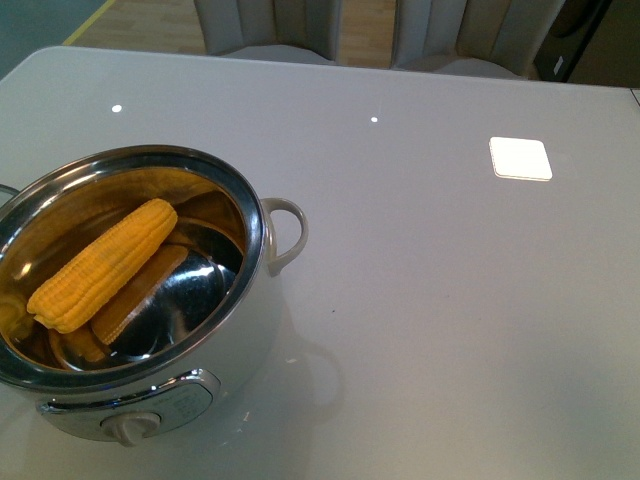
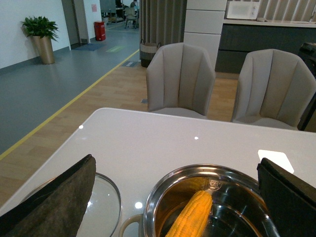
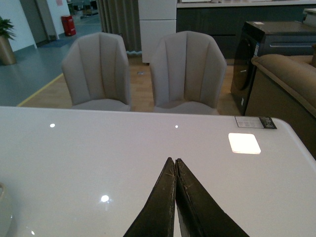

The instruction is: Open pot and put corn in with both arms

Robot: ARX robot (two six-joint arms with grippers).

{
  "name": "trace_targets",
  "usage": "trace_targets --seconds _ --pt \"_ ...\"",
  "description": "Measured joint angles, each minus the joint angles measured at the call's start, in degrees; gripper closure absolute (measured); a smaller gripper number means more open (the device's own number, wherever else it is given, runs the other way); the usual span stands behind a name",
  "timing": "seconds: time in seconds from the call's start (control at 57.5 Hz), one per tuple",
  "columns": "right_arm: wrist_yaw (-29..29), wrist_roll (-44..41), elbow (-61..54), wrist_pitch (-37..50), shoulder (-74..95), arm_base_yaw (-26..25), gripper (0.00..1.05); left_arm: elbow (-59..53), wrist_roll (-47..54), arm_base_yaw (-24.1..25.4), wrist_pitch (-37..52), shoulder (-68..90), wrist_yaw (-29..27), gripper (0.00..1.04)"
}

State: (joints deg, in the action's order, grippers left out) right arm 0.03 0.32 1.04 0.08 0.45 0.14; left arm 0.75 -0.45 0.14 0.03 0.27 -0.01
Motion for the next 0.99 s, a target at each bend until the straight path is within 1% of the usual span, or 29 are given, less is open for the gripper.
trace_targets --seconds 0.052,0.157,0.296,0.33,0.383,0.557,0.643,0.991 --pt "0.00 -0.02 0.00 0.00 -0.04 0.00 1.03 0.00 0.00 0.00 0.00 0.00 0.00 0.07" --pt "0.00 -0.09 0.00 0.00 -0.07 0.00 0.86 0.00 0.00 0.00 0.00 0.00 0.00 0.07" --pt "0.00 -0.09 0.00 0.00 -0.09 0.00 0.56 0.00 0.00 0.00 0.00 0.00 0.00 0.07" --pt "0.00 -0.09 0.00 0.00 -0.09 0.00 0.46 0.00 0.00 0.00 0.00 0.00 0.00 0.07" --pt "0.00 -0.09 0.00 0.00 -0.09 0.00 0.36 0.00 0.00 0.00 0.00 0.00 0.00 0.07" --pt "0.00 -0.07 0.00 0.00 -0.09 0.00 0.08 0.00 0.00 0.00 0.00 0.00 0.00 0.07" --pt "0.00 -0.09 0.00 0.00 -0.09 0.00 0.09 0.00 0.00 0.00 0.00 0.00 0.00 0.07" --pt "0.00 -0.09 0.00 0.00 -0.09 0.00 0.09 0.00 0.00 0.00 0.00 0.00 0.00 0.07"
